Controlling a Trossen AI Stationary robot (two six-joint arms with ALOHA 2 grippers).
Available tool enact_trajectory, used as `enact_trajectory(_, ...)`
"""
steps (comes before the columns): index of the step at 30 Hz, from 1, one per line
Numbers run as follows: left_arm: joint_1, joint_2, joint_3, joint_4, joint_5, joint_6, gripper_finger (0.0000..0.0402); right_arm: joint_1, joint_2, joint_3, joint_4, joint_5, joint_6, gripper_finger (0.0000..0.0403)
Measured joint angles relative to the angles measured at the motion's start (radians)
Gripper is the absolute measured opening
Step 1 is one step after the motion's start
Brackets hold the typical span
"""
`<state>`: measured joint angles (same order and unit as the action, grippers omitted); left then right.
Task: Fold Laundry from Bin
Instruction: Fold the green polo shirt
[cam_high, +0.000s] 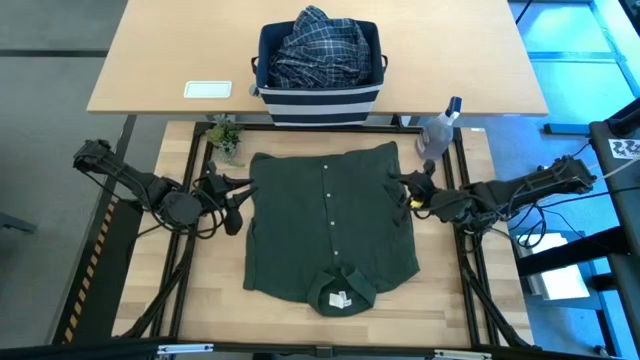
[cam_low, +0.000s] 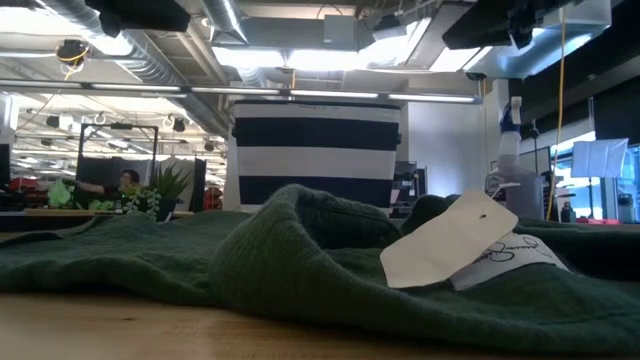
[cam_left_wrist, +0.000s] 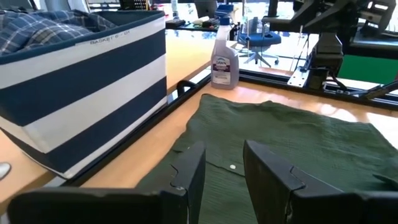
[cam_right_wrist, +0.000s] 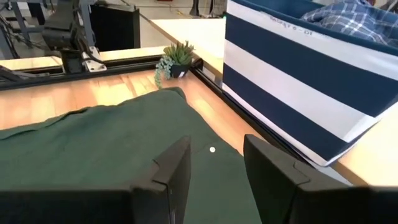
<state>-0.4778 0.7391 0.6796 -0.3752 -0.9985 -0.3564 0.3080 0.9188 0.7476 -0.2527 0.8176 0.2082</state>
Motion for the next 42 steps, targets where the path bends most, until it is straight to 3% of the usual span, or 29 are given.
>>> enact_trajectory(7,-0.009,0.0,-0.009,0.012,-0.012,0.001,0.0103,0.0,0.0,-0.005,0.066,-0.017,-0.059,0.0147)
enact_trajectory(14,-0.026,-0.021,-0.118,0.136,-0.055,0.001,0.0103,-0.001,0.0,-0.005,0.07,-0.025,-0.079,0.0147)
enact_trajectory(25,-0.026,-0.061,-0.12,0.253,-0.057,0.127,0.0103,-0.001,0.0,-0.005,0.072,-0.025,-0.083,0.0147)
enact_trajectory(42,-0.026,-0.061,-0.121,0.257,-0.055,0.123,0.0103,-0.001,0.0,-0.005,0.073,-0.025,-0.078,0.0147)
